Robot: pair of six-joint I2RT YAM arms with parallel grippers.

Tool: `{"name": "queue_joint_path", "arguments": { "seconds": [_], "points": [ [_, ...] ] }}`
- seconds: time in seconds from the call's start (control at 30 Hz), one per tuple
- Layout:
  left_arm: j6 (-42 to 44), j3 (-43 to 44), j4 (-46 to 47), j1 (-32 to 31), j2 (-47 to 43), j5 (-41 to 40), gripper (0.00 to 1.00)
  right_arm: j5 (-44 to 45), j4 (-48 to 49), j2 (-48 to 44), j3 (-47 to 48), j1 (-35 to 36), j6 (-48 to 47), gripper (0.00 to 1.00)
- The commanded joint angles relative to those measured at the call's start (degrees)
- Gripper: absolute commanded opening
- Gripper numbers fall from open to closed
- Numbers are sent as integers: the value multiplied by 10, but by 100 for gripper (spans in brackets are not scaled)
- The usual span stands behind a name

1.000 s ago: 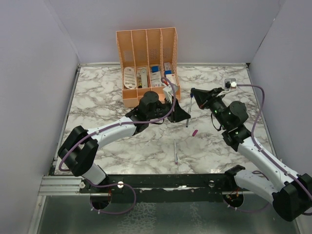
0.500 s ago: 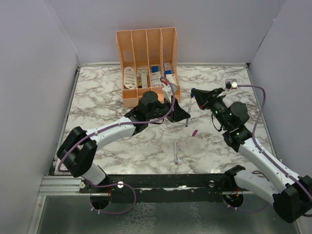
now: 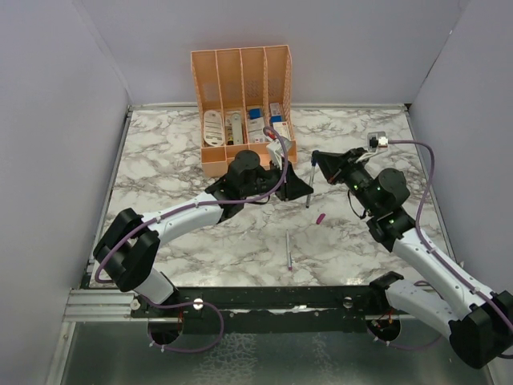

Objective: Insert the pens into the pen caps

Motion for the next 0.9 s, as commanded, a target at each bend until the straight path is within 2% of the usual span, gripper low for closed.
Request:
{"name": "queue_joint_path", "arguments": {
  "seconds": [0.0,0.3,0.57,0.87],
  "points": [
    [1,9,25,-2,-18,-20,0,-32,-18,1,-8,3,-1,1],
    [7,15,25,-1,-38,-60,0,-70,-45,23,-13,3,-14,1],
    [8,19,26,20,-57,-116,0,-105,-103,48,2,3,-27,1],
    [-5,7,61,50,-82,-167,0,-143,-122,58,-5,4,-27,1]
  ]
}}
